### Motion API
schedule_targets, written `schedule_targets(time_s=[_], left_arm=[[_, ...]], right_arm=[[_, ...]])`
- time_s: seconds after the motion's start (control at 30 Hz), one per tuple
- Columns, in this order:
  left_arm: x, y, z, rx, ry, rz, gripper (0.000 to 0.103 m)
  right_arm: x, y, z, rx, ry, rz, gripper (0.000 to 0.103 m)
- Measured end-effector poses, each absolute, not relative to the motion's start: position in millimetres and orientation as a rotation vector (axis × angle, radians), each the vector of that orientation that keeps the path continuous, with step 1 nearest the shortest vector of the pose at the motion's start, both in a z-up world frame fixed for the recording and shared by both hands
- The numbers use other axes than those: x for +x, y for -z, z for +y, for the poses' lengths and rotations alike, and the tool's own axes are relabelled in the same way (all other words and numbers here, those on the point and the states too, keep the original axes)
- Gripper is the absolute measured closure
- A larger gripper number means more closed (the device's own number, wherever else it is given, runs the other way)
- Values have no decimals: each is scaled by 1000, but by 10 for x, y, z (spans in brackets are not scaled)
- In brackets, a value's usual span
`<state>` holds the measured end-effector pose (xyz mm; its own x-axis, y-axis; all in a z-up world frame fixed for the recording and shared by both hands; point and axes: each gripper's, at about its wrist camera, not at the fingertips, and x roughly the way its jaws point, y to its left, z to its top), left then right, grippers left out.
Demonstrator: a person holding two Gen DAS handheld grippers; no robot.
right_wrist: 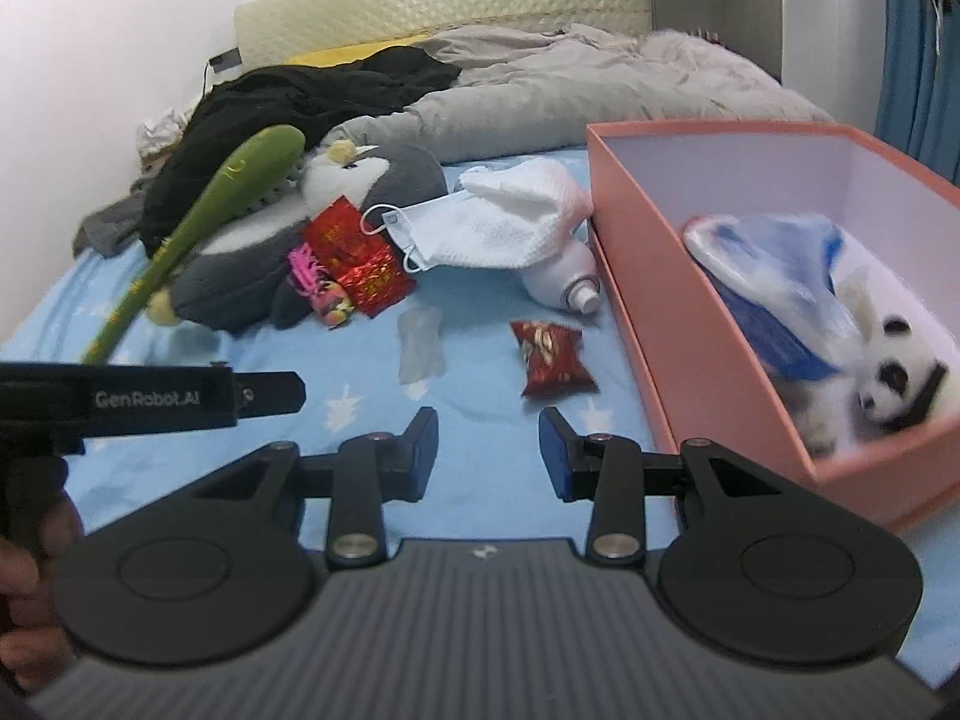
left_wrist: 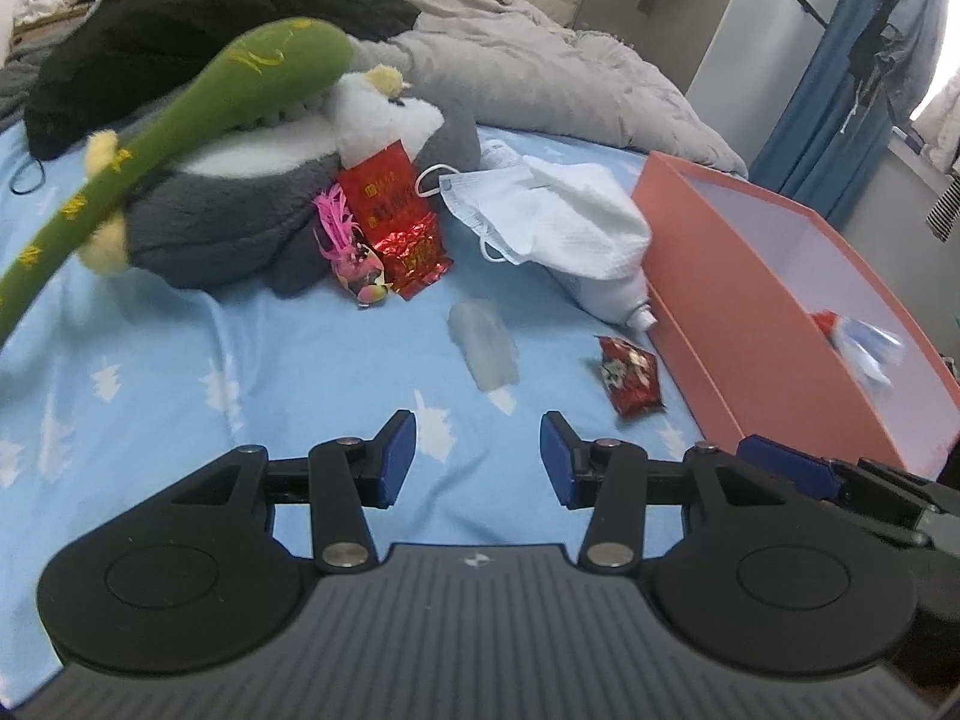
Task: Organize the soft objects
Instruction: 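Grasp the clear plastic cup with the left tool while the right tool grasps the red candy packet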
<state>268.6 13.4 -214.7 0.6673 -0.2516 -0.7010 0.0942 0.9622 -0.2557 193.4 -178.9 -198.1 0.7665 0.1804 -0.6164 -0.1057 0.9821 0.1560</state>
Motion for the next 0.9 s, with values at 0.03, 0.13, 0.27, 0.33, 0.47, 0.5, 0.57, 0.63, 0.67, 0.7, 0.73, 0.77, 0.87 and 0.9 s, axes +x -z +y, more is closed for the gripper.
schedule_targets(time_s=[0.03, 0.13, 0.27, 0.33, 0.47, 0.5, 0.57, 0.63, 0.67, 0.7, 0.73, 0.77, 0.87, 0.9], left_arm=[[2771, 2183, 138, -211, 200, 822, 51], [3004, 2254, 184, -229, 193, 825, 51], [3304, 2368, 229, -302, 216, 850, 51], [3429, 2440, 195, -299, 224, 863, 51], [3598, 2578, 114, -302, 252, 890, 51], [3642, 2611, 93, -305, 257, 897, 51], [3704, 2656, 59, -305, 269, 903, 51], [3761, 2688, 31, -309, 283, 904, 51], [3789, 2705, 20, -312, 289, 904, 52], [3807, 2718, 11, -313, 291, 906, 52], [3828, 2734, 1, -313, 292, 908, 53], [3846, 2748, -9, -311, 295, 908, 53], [3871, 2776, -22, -307, 308, 914, 61], [3884, 2790, -31, -303, 306, 929, 67]], right_arm=[[1995, 2009, -1761, 97, -154, 680, 63], [2194, 2097, -1696, 69, -148, 688, 63], [2419, 2195, -1631, 10, -118, 685, 63], [2538, 2248, -1619, -3, -106, 694, 63], [2708, 2343, -1594, -44, -80, 694, 63], [2743, 2366, -1582, -61, -75, 693, 63], [2814, 2409, -1565, -88, -60, 698, 63], [2867, 2417, -1560, -106, -53, 693, 63], [2895, 2421, -1547, -120, -50, 691, 63], [2919, 2432, -1537, -132, -48, 690, 63], [2947, 2450, -1533, -142, -46, 693, 63], [2972, 2471, -1527, -152, -45, 697, 63], [3029, 2536, -1510, -197, -36, 699, 64], [3038, 2555, -1499, -204, -37, 700, 64]])
